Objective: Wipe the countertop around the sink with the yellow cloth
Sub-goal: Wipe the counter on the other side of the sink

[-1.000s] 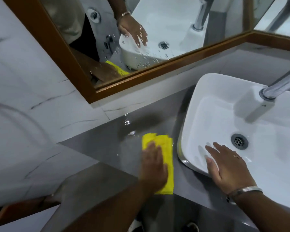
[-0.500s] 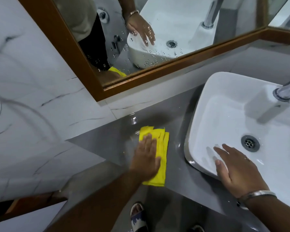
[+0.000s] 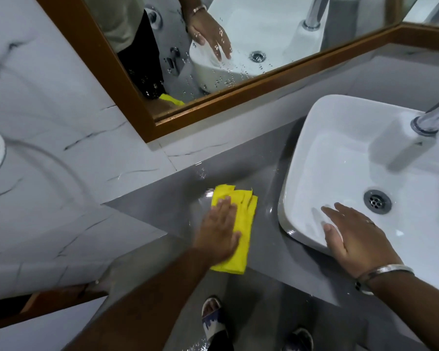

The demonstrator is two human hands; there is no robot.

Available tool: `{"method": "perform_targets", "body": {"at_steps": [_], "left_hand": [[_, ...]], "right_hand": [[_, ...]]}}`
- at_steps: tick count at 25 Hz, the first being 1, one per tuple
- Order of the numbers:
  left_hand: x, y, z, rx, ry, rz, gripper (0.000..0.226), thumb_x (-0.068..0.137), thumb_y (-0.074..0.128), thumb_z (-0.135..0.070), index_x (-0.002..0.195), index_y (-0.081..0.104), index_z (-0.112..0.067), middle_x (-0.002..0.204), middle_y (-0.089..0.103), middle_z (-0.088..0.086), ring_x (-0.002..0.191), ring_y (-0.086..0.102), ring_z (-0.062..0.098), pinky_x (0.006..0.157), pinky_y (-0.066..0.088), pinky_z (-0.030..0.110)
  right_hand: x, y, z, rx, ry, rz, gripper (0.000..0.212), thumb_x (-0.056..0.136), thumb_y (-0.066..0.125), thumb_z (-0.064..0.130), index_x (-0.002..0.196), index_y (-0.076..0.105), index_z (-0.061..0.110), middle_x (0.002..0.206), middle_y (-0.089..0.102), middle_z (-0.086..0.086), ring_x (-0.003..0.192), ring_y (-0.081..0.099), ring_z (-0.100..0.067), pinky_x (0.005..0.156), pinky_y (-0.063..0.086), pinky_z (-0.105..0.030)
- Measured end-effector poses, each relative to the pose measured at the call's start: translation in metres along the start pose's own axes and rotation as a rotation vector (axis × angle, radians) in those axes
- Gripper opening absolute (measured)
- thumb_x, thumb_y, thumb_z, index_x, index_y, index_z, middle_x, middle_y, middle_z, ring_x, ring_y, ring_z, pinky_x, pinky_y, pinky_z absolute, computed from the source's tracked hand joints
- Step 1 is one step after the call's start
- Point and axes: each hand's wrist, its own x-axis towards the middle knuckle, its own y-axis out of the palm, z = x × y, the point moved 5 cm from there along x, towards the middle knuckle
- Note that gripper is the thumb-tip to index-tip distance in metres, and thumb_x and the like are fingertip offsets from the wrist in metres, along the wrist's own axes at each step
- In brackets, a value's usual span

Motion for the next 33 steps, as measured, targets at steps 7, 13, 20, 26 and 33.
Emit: {"method": "perform_targets", "body": {"at_steps": [7, 13, 20, 26, 33], "left_hand": [[-0.023, -0.022, 0.071, 0.011, -0.498, -0.116, 0.072, 0.087, 0.035, -0.040, 0.137, 0.039, 0.012, 0.143, 0.036, 0.037, 0.132, 0.037, 0.053, 0.105, 0.035, 0.062], [-0.020, 0.008, -0.034, 0.044, 0.173, -0.027, 0.071, 0.089, 0.043, -0.044, 0.142, 0.036, 0.002, 0.149, 0.034, 0.025, 0.139, 0.031, 0.040, 0.105, 0.038, 0.057], [-0.022, -0.011, 0.008, -0.159, -0.783, -0.042, 0.067, 0.089, 0.056, -0.030, 0.137, 0.036, 0.013, 0.143, 0.034, 0.040, 0.131, 0.036, 0.055, 0.105, 0.030, 0.064], [-0.017, 0.014, -0.147, -0.420, -0.733, 0.223, 0.076, 0.090, 0.045, -0.039, 0.145, 0.023, 0.008, 0.153, 0.019, 0.032, 0.142, 0.019, 0.046, 0.116, 0.013, 0.052], [-0.004, -0.089, -0.081, -0.287, -0.008, 0.005, 0.084, 0.095, 0.019, -0.061, 0.148, 0.023, 0.003, 0.155, 0.019, 0.026, 0.145, 0.014, 0.042, 0.116, 0.015, 0.051]], "right_hand": [[-0.001, 0.002, -0.001, 0.000, -0.018, -0.012, 0.060, 0.087, 0.020, 0.046, 0.128, 0.051, 0.017, 0.133, 0.055, -0.012, 0.125, 0.046, -0.031, 0.101, 0.039, -0.044], [0.000, 0.004, -0.005, 0.017, 0.009, 0.001, 0.065, 0.084, 0.016, 0.051, 0.132, 0.048, 0.019, 0.138, 0.049, -0.014, 0.129, 0.040, -0.031, 0.104, 0.035, -0.043], [0.000, 0.004, -0.004, 0.029, 0.013, -0.037, 0.067, 0.082, 0.015, 0.053, 0.133, 0.046, 0.021, 0.141, 0.046, -0.015, 0.130, 0.039, -0.033, 0.105, 0.035, -0.046], [-0.005, -0.002, -0.011, 0.231, -0.022, -0.128, 0.066, 0.084, 0.018, 0.050, 0.135, 0.043, 0.018, 0.143, 0.045, -0.013, 0.134, 0.036, -0.027, 0.110, 0.028, -0.040], [-0.086, -0.028, -0.014, 0.184, -0.224, -0.440, 0.039, 0.081, 0.049, 0.021, 0.119, 0.058, 0.015, 0.122, 0.060, -0.010, 0.111, 0.053, -0.024, 0.094, 0.039, -0.036]]}}
